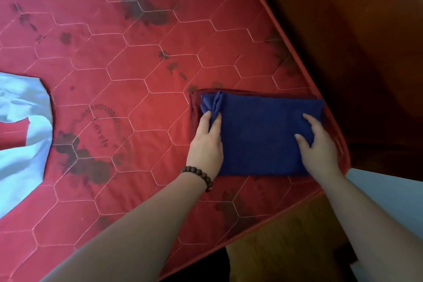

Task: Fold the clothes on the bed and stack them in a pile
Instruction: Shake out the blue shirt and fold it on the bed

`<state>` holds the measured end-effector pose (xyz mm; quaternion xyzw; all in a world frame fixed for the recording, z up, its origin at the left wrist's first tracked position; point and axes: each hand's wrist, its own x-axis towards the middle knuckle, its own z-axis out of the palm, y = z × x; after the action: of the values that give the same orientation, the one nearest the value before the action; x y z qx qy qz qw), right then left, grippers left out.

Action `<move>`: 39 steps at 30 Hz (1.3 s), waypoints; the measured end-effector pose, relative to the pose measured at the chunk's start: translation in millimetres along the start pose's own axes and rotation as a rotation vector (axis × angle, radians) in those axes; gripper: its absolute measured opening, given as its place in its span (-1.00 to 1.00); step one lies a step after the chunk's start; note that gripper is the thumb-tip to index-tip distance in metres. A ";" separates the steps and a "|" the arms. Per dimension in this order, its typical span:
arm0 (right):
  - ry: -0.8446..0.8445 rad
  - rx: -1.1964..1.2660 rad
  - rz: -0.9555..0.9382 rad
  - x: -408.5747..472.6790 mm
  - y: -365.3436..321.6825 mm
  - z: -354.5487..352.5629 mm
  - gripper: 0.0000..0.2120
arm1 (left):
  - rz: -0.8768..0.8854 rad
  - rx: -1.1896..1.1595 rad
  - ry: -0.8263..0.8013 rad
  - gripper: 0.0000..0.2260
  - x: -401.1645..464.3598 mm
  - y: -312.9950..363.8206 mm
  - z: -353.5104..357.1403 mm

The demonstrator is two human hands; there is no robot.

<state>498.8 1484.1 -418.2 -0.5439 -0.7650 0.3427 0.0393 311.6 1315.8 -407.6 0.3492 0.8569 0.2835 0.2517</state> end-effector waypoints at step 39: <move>0.045 -0.660 -0.367 26.2 -0.5 60.4 -0.35 | 0.362 0.691 -0.040 -0.36 47.7 -46.6 38.9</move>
<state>461.7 1477.5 -472.1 -0.3887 -0.9178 0.0532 -0.0603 284.8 1335.5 -477.3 0.5643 0.8214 0.0112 0.0820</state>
